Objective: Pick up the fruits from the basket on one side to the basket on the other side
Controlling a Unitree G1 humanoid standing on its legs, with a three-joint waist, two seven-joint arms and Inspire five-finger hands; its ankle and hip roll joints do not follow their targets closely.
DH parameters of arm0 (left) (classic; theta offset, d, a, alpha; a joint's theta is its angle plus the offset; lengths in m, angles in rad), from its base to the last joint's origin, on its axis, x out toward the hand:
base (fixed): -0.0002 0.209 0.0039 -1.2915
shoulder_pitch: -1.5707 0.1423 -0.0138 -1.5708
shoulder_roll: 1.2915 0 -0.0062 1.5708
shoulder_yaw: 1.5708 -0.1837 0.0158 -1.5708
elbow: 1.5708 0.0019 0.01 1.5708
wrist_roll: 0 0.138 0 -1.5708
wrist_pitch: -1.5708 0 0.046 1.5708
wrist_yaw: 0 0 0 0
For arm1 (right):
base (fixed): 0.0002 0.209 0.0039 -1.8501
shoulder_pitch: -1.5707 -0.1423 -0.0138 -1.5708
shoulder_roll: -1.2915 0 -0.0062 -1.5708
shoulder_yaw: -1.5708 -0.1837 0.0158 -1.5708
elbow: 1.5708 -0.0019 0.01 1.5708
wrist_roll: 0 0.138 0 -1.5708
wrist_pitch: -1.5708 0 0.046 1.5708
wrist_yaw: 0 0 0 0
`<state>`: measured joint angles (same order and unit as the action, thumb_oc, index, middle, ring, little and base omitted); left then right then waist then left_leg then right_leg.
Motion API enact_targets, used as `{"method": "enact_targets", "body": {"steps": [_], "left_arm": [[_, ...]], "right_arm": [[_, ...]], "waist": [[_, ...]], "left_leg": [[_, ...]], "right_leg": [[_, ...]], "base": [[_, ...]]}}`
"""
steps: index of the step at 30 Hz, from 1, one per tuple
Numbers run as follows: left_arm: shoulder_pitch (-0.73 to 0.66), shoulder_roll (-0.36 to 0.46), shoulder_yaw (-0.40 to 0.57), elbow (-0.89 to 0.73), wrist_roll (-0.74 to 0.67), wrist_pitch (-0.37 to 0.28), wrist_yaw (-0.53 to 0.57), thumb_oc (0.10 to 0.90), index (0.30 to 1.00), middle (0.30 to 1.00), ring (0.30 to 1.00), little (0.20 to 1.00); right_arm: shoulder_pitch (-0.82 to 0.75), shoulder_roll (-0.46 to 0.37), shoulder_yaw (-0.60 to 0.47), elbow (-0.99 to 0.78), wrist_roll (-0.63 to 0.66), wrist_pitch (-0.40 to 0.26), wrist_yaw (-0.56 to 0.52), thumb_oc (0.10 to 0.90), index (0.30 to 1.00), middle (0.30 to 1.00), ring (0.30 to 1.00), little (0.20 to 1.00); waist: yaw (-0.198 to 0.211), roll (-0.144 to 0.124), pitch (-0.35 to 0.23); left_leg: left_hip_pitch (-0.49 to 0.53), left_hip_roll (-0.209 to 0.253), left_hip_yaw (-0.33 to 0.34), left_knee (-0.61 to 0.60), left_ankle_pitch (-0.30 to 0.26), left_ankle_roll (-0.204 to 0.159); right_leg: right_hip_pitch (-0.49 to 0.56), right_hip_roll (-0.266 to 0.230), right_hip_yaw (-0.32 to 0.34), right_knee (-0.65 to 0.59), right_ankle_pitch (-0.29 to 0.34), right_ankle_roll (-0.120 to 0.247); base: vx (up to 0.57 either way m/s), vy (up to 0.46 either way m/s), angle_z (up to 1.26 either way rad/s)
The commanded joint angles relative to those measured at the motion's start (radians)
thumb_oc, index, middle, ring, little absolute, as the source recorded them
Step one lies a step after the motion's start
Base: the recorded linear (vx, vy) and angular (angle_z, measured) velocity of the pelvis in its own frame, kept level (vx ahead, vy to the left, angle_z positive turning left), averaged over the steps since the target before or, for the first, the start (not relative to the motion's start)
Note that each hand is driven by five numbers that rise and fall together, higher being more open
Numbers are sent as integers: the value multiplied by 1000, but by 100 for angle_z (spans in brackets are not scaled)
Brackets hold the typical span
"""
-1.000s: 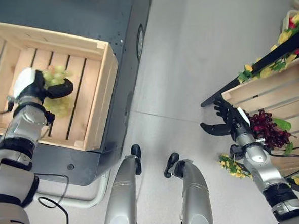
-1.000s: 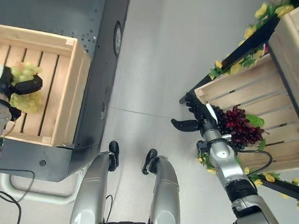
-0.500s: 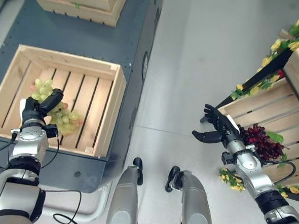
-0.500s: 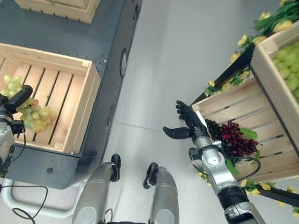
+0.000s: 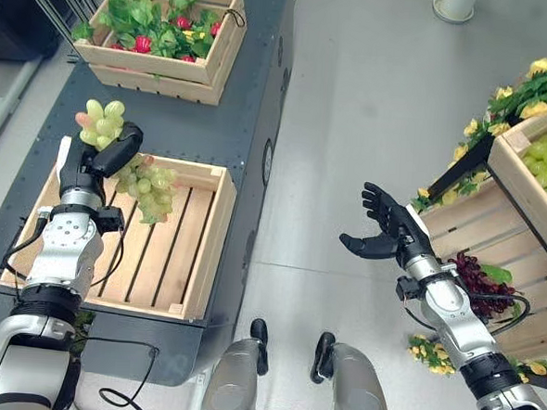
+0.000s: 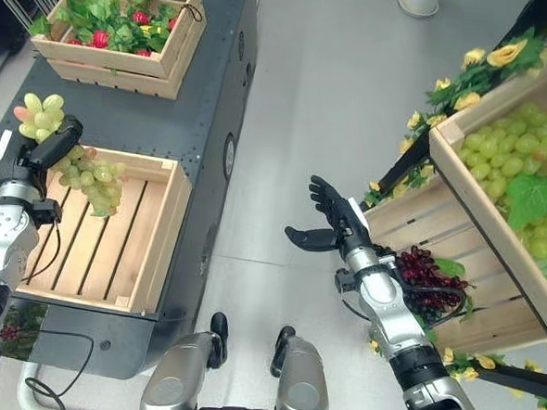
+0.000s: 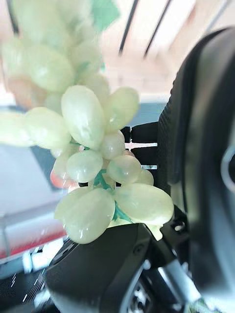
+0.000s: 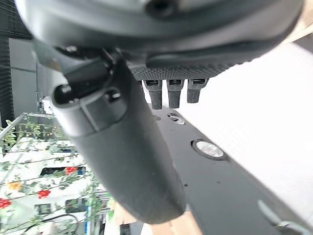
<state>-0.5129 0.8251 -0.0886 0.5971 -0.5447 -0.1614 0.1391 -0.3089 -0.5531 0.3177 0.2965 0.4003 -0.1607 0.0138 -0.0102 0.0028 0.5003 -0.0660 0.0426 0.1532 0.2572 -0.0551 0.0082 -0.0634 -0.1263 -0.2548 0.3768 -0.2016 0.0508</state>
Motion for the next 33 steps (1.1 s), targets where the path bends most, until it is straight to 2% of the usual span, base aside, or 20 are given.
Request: {"method": "enact_targets", "body": {"steps": [1, 8, 13, 14, 16, 17, 20, 23, 27, 33], "left_arm": [[-17, -7, 46, -79, 16, -166, -4, 400, 300, 300, 300, 300], [-50, -34, 4, -163, -11, -187, -61, 400, 300, 300, 300, 300], [-101, -50, -37, -179, -9, -188, -87, 400, 300, 300, 300, 300], [-131, -53, -57, -175, -14, -185, -94, 400, 300, 300, 300, 300], [-154, -54, -71, -167, -26, -182, -102, 400, 300, 300, 300, 300], [-177, -58, -84, -160, -38, -179, -116, 400, 300, 300, 300, 300], [-216, -93, -130, -166, -50, -176, -145, 400, 300, 300, 300, 300], [-230, -111, -152, -170, -58, -180, -172, 400, 300, 300, 300, 300], [-282, -173, -210, -183, -62, -149, -213, 400, 300, 300, 300, 300], [-334, -232, -273, -176, -95, -136, -272, 400, 300, 300, 300, 300]], "right_arm": [[1, 19, -36, -61, 58, -77, 57, 800, 900, 900, 900, 900], [-40, 37, -18, -82, 94, -86, 129, 800, 900, 900, 900, 900], [-104, 27, -3, -110, 137, -25, 203, 800, 900, 900, 900, 900], [-134, 19, 5, -112, 167, 14, 207, 800, 900, 900, 900, 900], [-158, 17, 10, -105, 207, 39, 222, 800, 900, 900, 900, 900], [-179, 23, 10, -102, 268, 72, 240, 800, 900, 900, 900, 900], [-231, 83, 18, -82, 404, 127, 266, 800, 900, 900, 900, 900], [-248, 113, 23, -86, 445, 137, 269, 800, 900, 900, 900, 900], [-302, 184, 36, -81, 495, 150, 242, 800, 900, 900, 900, 900], [-357, 235, 65, -49, 594, 216, 237, 800, 900, 900, 900, 900]], "waist": [[9, 38, -267], [15, 37, -339], [14, 31, -374], [12, 29, -384], [11, 28, -391], [9, 27, -400], [5, 26, -416], [3, 27, -420], [-4, 26, -437], [-11, 24, -449]], "left_leg": [[103, -86, -23, -108, -80, -8], [148, -83, -56, -236, -27, -23], [162, -76, -61, -307, 7, -33], [165, -74, -60, -328, 15, -37], [168, -72, -58, -340, 20, -38], [165, -71, -59, -344, 21, -41], [168, -68, -53, -344, 18, -37], [173, -65, -45, -343, 15, -36], [188, -61, -32, -344, 5, -34], [200, -58, -18, -344, -2, -31]], "right_leg": [[90, 25, 24, -146, 23, -10], [156, 48, 28, -307, 92, -5], [177, 63, 29, -388, 131, 1], [183, 69, 29, -416, 143, 1], [185, 72, 28, -430, 149, 2], [186, 75, 28, -442, 155, 2], [188, 78, 34, -444, 153, -1], [190, 80, 36, -443, 151, -4], [201, 86, 43, -454, 154, -6], [210, 90, 52, -464, 157, -6]], "base": [[28, -69, 0], [19, -75, 1], [1, -84, -4], [-5, -79, -6], [-1, -57, -2], [6, -60, -1], [32, -49, -1], [37, -26, -4], [46, -23, -6], [25, -7, -10]]}}
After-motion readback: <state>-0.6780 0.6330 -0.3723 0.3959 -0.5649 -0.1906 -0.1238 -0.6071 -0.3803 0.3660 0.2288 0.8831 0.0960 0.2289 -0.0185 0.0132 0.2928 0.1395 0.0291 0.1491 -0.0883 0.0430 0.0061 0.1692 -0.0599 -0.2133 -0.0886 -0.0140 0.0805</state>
